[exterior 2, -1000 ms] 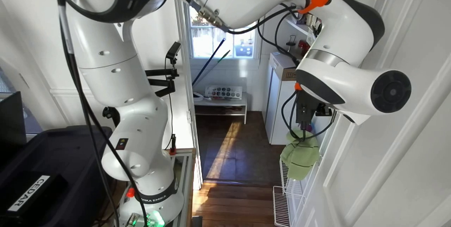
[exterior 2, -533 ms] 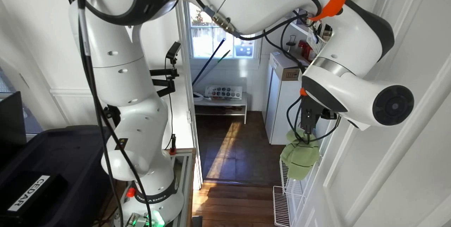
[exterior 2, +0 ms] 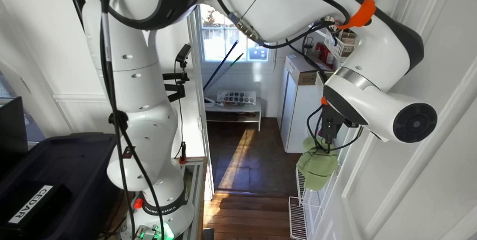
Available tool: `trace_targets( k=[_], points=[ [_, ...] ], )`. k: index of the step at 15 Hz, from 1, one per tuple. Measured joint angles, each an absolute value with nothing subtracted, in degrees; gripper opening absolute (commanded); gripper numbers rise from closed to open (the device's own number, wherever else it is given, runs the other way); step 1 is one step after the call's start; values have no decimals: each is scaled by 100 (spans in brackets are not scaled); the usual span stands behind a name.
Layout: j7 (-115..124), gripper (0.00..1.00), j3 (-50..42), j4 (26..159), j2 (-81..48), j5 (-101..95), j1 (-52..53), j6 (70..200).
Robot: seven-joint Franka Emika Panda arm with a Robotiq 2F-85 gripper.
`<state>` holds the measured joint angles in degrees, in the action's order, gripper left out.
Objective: Hang the black and silver tongs through the spaces of the rack
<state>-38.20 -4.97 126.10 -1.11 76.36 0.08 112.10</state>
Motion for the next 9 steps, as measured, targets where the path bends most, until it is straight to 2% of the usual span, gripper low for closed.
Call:
trace_targets(
  k=[1, 2, 4, 7, 8, 9],
  points=[
    [-3836, 57, -497, 12593, -129, 7641, 4, 11210],
    [-3846, 57, -497, 12578, -144, 7645, -2, 11213],
    [-3871, 34, -497, 12567, -156, 7653, -16, 11223],
    [-3884, 11, -497, 12566, -157, 7663, -62, 11234],
    [-3889, 7, -497, 12564, -156, 7677, -75, 11234],
    [-3892, 7, -496, 12555, -156, 7738, -77, 11224]
  ],
)
